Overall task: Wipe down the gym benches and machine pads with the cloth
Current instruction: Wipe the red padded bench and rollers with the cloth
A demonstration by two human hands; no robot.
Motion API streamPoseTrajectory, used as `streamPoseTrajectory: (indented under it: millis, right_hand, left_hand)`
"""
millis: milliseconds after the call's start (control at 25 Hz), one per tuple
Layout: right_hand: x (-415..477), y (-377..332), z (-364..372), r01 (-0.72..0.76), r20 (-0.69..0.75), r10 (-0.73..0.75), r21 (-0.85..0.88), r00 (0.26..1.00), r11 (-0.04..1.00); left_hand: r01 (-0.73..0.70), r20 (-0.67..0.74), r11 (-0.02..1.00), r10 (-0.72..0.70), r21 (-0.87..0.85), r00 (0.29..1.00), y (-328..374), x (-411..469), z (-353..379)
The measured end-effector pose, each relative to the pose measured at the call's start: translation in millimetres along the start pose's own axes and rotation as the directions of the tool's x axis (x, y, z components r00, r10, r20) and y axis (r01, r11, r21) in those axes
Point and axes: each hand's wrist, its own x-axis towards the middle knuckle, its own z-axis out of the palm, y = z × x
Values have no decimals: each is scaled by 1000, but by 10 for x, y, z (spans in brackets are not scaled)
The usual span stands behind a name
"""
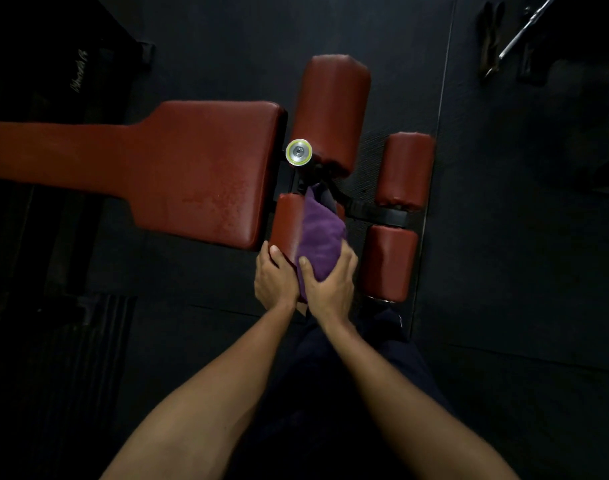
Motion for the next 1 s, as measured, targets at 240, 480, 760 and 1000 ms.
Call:
streamPoseTrajectory:
  millis: [240,480,760,1000]
  right_hand:
    - [1118,-153,-174,-211,61,203,195,977,958]
    - [189,420,-111,-419,197,386,173,901,891]
    - [561,8,-102,-284,63,277,189,959,940]
    - [553,-100,-103,-148,9,148,85,989,985]
  left_hand:
    - [11,8,1000,-11,4,1000,6,-4,9]
    - [9,12,1000,-9,18,1000,1,-30,-7]
    - [8,11,1000,-8,22,1000,11,-31,-14]
    - [2,12,1000,-2,15,1000,-41,-2,17]
